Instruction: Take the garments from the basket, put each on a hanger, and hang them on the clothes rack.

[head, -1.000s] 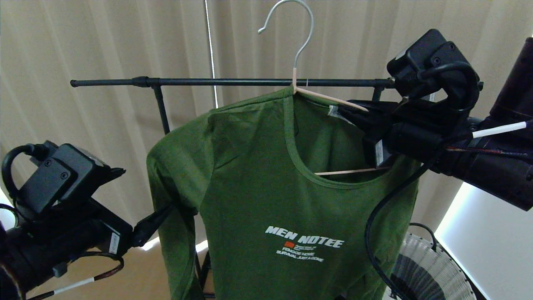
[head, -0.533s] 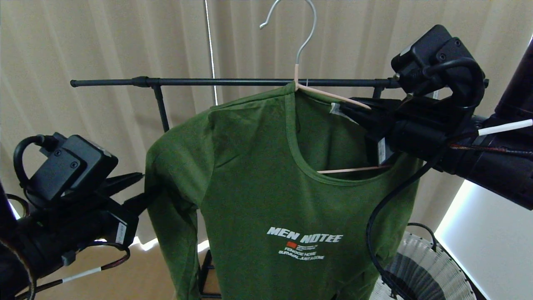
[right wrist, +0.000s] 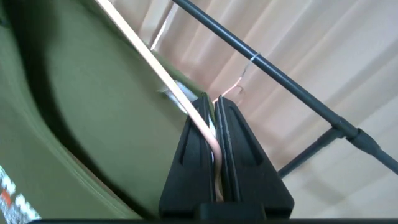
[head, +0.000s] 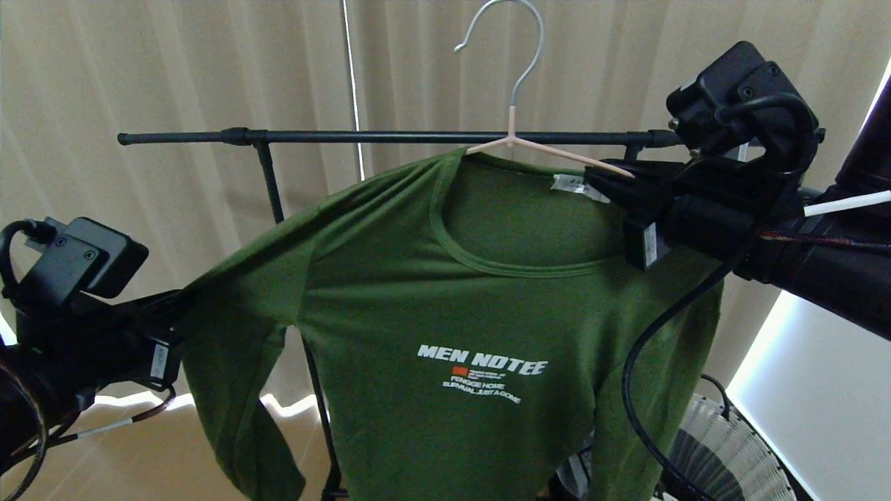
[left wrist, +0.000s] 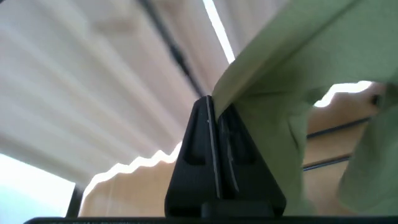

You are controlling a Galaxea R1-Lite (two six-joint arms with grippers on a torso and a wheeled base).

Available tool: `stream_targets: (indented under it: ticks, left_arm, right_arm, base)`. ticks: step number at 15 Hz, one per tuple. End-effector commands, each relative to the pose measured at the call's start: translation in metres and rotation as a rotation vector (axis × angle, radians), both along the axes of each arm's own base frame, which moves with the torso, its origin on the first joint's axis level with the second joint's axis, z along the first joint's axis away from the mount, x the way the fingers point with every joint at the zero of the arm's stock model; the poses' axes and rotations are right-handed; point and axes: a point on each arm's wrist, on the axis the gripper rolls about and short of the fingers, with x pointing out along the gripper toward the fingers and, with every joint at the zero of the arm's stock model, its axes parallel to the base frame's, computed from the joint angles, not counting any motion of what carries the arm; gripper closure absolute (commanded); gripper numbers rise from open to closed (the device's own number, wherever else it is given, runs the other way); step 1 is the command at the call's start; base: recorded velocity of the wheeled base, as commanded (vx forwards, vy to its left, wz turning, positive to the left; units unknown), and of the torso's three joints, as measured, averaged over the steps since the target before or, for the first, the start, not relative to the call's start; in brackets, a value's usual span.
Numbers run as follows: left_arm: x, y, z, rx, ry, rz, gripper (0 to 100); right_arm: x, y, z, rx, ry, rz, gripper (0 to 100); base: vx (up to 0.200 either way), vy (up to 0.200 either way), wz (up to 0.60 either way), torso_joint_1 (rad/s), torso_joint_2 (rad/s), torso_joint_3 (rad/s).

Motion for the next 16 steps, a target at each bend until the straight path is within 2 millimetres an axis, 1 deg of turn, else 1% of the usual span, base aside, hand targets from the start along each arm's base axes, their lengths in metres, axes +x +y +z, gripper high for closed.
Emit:
stream_targets:
  ticks: [1,3,4,6,8,9,11,13,14,16]
  left_arm:
    - [0.002,0.01,-0.001,0.003,0.003,0.06,100]
    - [0.001,0.01,-0.001,0.001,0.003,0.058,100]
    - [0.001,0.01,0.0,0.001,0.0,0.055,0]
    - [0.001,0.009,0.0,-0.002,0.001,0.05,0]
    - [-0.005,0.01,0.0,-0.021,-0.007,0.03,0]
    - [-0.01,0.01,0.0,-0.065,-0.008,-0.001,0]
    - [-0.024,0.011,0.003,-0.157,-0.026,-0.024,0]
    - [-0.036,0.011,0.006,-0.282,-0.029,-0.061,0]
    - [-0.042,0.011,0.003,-0.342,-0.013,-0.088,0]
    - [-0.058,0.013,-0.013,-0.355,0.015,-0.091,0]
  right_arm:
    - [0.001,-0.002,0.0,-0.001,0.0,-0.008,100]
    - [0.001,-0.001,-0.001,-0.005,0.003,-0.006,100]
    - [0.001,-0.001,-0.001,-0.005,0.003,-0.008,100]
    - [0.001,-0.002,-0.002,-0.009,0.008,-0.011,100]
    - [0.001,-0.004,-0.003,-0.016,0.018,-0.031,100]
    - [0.002,-0.007,-0.004,-0.029,0.035,-0.052,100]
    - [-0.006,-0.018,-0.004,-0.075,0.095,-0.101,100]
    - [-0.013,-0.025,-0.01,-0.147,0.187,-0.198,100]
    - [-0.01,-0.029,-0.013,-0.14,0.216,-0.235,100]
    - [-0.006,-0.033,-0.019,-0.145,0.259,-0.274,100]
  base:
    - [0.0,0.0,0.0,0.0,0.0,0.0]
    - [0.0,0.0,0.0,0.0,0.0,0.0]
    - [0.0,0.0,0.0,0.0,0.0,0.0]
    - [0.0,0.0,0.0,0.0,0.0,0.0]
    - [0.0,0.0,0.0,0.0,0.0,0.0]
    - [0.0,0.0,0.0,0.0,0.0,0.0]
    - [0.0,0.0,0.0,0.0,0.0,0.0]
    - [0.0,0.0,0.0,0.0,0.0,0.0]
    - [0.0,0.0,0.0,0.0,0.0,0.0]
    - [0.0,0.0,0.0,0.0,0.0,0.0]
